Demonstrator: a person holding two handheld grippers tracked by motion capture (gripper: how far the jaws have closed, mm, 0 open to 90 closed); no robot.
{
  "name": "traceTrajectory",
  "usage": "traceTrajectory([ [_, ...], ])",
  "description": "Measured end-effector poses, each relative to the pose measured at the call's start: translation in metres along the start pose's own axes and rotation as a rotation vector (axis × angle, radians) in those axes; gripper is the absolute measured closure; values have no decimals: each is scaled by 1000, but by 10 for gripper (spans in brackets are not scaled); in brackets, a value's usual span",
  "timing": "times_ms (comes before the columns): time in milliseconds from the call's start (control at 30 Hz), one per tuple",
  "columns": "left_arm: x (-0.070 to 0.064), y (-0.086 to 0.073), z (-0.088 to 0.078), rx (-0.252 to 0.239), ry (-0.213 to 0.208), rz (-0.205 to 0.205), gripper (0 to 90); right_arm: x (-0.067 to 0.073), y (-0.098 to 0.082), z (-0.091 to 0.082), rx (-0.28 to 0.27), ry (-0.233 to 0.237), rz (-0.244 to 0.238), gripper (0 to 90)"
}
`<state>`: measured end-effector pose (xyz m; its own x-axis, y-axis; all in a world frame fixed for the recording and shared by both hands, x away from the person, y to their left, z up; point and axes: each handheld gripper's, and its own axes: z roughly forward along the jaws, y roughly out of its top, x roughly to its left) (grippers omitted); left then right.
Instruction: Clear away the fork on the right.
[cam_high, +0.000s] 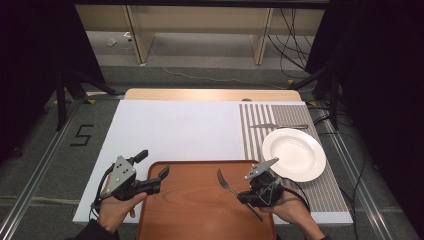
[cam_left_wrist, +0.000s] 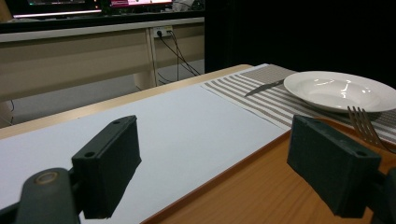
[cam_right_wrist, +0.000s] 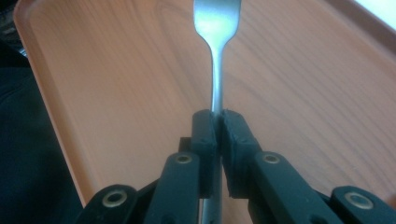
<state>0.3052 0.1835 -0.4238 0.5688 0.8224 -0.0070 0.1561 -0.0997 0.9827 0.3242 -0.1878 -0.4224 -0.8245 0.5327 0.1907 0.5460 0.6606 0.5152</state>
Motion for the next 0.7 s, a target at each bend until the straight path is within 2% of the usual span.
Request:
traceTrajectory([
  [700,0,0,0,0,1,-2,166,-1,-11,14,125,-22,23,845],
])
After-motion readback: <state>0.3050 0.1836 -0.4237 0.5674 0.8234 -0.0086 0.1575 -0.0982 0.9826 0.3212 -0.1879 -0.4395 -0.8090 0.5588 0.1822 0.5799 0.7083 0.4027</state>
